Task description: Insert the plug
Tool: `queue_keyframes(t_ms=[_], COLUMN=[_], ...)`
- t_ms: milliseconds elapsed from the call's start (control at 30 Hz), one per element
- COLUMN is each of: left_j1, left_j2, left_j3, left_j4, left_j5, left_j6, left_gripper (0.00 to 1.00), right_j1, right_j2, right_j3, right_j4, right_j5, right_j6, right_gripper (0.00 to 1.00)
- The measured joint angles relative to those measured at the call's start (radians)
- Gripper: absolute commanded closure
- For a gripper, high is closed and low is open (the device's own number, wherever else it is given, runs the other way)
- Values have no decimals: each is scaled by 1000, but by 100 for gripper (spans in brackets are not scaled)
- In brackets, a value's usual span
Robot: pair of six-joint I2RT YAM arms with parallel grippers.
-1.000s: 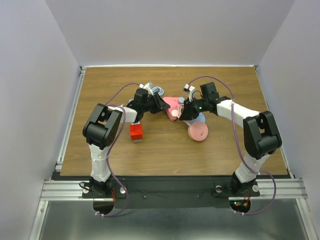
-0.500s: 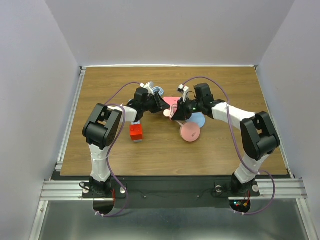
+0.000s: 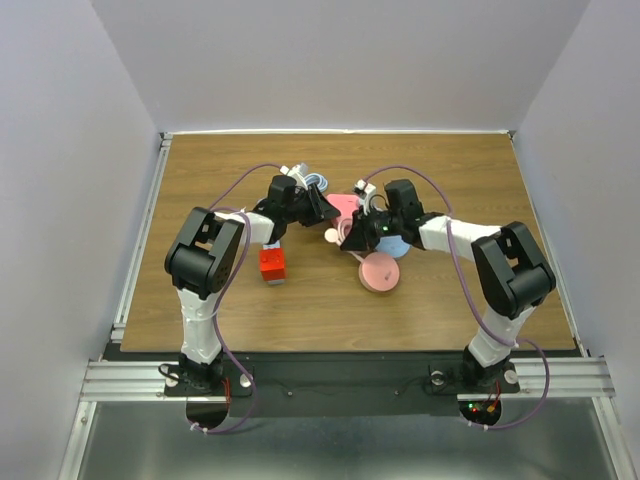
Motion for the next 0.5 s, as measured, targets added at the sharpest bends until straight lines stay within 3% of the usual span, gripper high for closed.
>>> queue_keyframes(t_ms=[500], left_j1=[11], left_j2=[0], left_j3=[0], left_j4=[-10], left_j5=[32], left_j6=[12], left_gripper=[100], right_j1=[-101], right_j2=[0], right_j3=[-168], right_j4=[231], right_j5=[-26], right_j6=[89], right_gripper=[100])
